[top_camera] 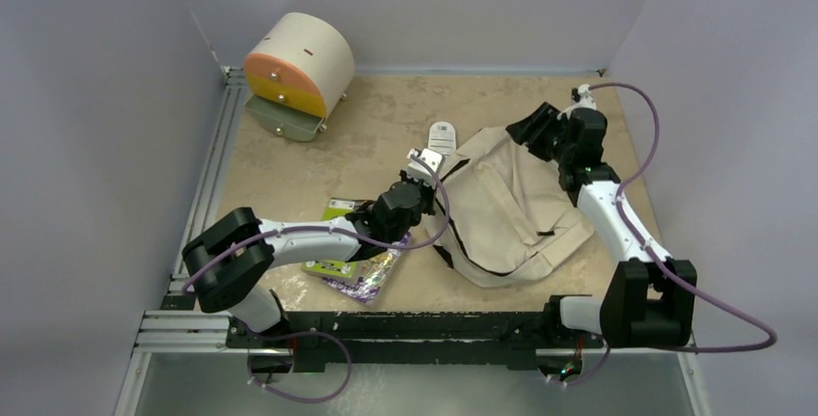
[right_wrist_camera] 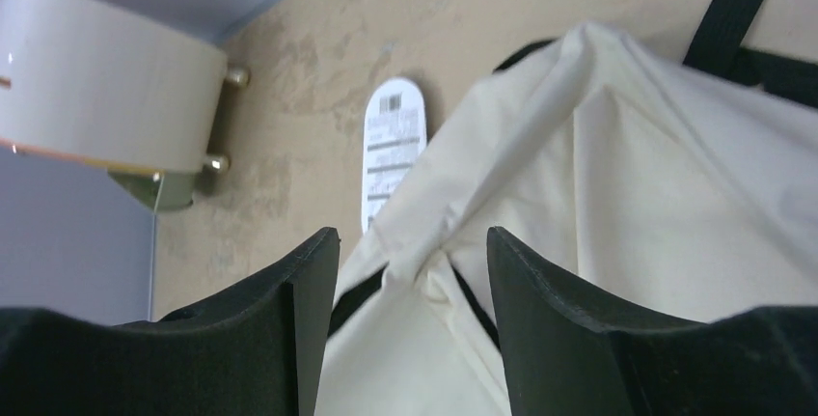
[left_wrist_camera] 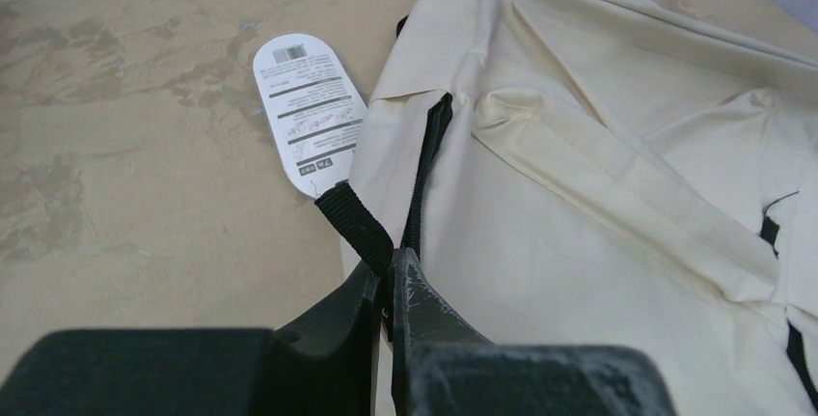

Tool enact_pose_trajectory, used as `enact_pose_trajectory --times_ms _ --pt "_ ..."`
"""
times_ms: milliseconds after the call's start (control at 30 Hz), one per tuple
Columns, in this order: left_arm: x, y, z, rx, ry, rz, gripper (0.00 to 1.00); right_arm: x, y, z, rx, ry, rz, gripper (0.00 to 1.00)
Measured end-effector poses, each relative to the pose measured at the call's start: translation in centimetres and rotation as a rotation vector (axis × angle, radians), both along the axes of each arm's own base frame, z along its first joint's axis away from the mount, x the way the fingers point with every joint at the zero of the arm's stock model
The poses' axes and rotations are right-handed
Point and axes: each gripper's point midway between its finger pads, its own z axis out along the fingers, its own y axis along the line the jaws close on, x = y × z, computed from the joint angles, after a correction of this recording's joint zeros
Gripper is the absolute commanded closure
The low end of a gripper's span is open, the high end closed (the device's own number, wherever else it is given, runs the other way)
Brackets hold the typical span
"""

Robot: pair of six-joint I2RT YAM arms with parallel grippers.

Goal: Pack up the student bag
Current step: Unzip the student bag at the center of the board.

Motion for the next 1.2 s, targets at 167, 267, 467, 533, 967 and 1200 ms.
enact_pose_trajectory --times_ms 167,267,467,533,967,1200 --pt "0.2 0.2 -0.4 -0.054 0.071 0.056 0.99 -3.0 1.7 -2.0 0.013 0.013 0.087 0.39" --pt "0.2 0.2 -0.5 -0.093 0.116 0.085 1.00 -3.6 2.1 -2.4 0.018 -0.006 0.104 0.39" --pt "0.3 1.0 -1.4 -0.131 0.178 0.145 1.00 -4.3 5.2 -1.9 -0.028 -0.088 0.188 0.37" --pt "0.4 1.2 -1.5 -0.126 0.181 0.149 1.00 -4.6 7.1 -1.2 -0.060 -0.132 0.254 0.35" --pt "1.7 1.8 -0.2 -0.070 0.137 0.110 1.00 -2.9 8.5 5.1 -0.382 -0.534 0.416 0.31" --pt "4.1 -2.6 8.9 -0.089 -0.003 -0.029 1.00 -4.2 7.2 10.0 -0.472 -0.694 0.360 0.32"
